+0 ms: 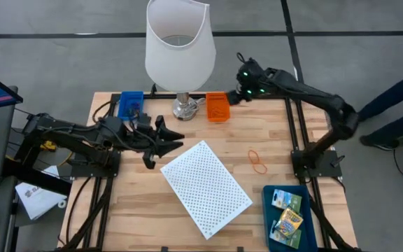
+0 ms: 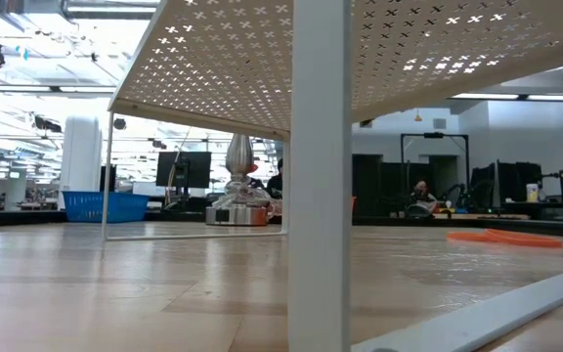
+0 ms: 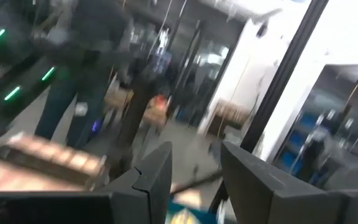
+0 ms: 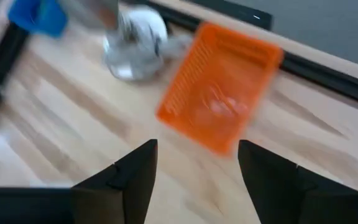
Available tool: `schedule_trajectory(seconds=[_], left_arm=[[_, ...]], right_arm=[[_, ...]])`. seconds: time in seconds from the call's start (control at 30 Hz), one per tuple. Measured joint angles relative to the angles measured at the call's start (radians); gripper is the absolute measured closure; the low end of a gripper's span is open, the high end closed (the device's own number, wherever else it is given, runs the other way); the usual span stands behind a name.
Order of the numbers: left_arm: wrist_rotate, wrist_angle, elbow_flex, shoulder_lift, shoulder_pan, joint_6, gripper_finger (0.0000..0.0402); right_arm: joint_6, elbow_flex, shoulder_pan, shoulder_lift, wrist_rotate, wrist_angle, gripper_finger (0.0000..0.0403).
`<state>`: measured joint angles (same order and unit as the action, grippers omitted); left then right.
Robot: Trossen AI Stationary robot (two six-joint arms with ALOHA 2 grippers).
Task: Pick & Place Office Desk Supplies
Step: Put the orange rubber band into the blue bin
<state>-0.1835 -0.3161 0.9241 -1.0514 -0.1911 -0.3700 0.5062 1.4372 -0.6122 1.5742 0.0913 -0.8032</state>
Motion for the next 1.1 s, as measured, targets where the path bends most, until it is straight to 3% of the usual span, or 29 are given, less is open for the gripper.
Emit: schedule_trajectory(seconds=[0.2, 0.53, 0.73, 1.1], left_arm=[[0.001, 0.259, 0.000, 0.030, 0.000, -0.045, 0.0270], [0.004, 0.308, 0.000, 0.049, -0.014, -0.054, 0.0270], [0.002, 0.285, 0.000, 0.049, -0.014, -0.054, 0.0270], [-0.009, 0.242, 0.000, 0.049, -0.013, -0.060, 0.0270]], right_arm=[[-0.011, -0.047, 0.123, -0.167, -0.138, -0.300, 0.0194], [0.406, -0.451, 0.348, -0.417, -0.145, -0.236, 0.0208], [0.535, -0.589, 0.463, -0.367, -0.148, -0.105, 0.0232], [0.549, -0.692, 0.467, -0.209, -0.132, 0.016, 0.0227]])
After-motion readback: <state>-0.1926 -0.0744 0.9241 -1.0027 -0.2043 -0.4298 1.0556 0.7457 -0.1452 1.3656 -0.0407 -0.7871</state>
